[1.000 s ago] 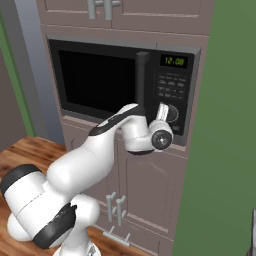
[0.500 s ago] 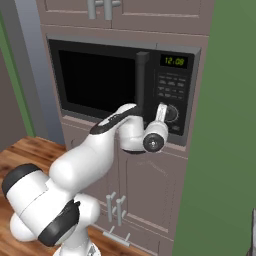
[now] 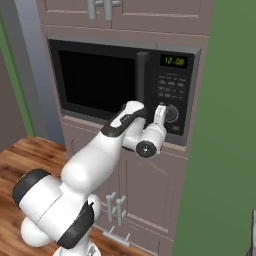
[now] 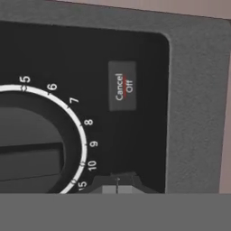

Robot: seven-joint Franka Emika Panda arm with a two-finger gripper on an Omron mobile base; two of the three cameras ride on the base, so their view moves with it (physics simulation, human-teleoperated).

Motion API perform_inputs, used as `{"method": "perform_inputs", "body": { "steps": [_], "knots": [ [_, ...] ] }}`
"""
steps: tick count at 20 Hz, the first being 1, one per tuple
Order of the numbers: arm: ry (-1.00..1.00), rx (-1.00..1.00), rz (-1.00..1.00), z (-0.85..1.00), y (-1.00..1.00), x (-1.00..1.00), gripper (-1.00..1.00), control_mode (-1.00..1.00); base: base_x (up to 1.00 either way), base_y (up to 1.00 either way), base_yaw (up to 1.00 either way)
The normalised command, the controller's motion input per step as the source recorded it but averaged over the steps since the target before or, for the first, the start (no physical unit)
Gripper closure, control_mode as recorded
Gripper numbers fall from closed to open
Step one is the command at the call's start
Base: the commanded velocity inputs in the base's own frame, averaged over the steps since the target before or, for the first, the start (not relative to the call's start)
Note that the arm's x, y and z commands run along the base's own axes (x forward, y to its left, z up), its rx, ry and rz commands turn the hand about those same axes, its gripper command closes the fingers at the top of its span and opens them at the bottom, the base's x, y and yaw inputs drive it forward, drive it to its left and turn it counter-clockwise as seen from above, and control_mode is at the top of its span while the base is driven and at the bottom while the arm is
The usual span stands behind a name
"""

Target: Place the tupperware containing the chicken drumstick and carrot meal in the microwave. Close the microwave door and press the start button to reheat the meal.

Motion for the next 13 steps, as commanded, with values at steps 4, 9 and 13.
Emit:
{"method": "perform_inputs", "body": {
  "steps": [4,9,13],
  "knots": [
    [-0.19,-0.01,-0.03,-0.44,0.00,0.10,1.00,-1.00,0.00,0.00,0.00],
    [-0.19,-0.01,-0.04,-0.34,0.07,0.16,1.00,-1.00,0.00,0.00,0.00],
    [-0.18,-0.03,-0.02,-0.17,0.30,0.04,1.00,-1.00,0.00,0.00,0.00]
  ]
}}
